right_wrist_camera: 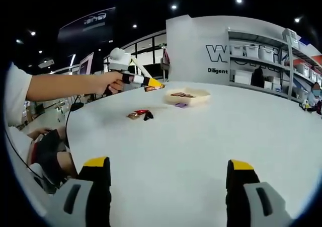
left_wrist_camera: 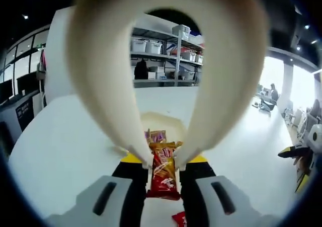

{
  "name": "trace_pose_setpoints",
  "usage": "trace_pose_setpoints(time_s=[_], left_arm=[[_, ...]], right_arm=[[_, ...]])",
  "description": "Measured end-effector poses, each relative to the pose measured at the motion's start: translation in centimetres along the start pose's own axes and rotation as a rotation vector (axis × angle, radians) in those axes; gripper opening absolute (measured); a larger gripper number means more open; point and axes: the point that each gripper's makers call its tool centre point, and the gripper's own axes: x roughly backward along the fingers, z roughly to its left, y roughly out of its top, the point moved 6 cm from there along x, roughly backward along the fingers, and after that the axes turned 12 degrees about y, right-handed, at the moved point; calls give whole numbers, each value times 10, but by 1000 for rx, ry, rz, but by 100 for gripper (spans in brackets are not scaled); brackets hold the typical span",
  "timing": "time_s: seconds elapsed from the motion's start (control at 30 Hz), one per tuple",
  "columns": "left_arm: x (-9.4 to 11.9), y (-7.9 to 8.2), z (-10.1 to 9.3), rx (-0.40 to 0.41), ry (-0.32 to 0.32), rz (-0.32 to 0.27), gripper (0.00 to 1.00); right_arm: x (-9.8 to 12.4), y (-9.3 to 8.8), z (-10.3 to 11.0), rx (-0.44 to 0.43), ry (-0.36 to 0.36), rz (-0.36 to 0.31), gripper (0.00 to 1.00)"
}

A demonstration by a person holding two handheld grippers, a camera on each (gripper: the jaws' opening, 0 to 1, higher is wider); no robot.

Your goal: Place the target food into the container with the food tongs after gripping and lifting it, then release it inside without dropping or visibly crushing the food.

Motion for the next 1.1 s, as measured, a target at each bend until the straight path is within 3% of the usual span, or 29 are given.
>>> trace_pose_setpoints(time_s=[0.4, 0.6, 1.1], left_arm=[[-30, 20, -15, -27, -43, -8, 22], [-44, 17, -22, -58, -66, 11, 22], [-90, 6, -33, -27, -107, 83, 22]], right_arm=[[5, 4, -9, -6, -21, -17, 94], [6, 3, -14, -2, -33, -5, 94], [0, 9, -27, 12, -43, 9, 94]])
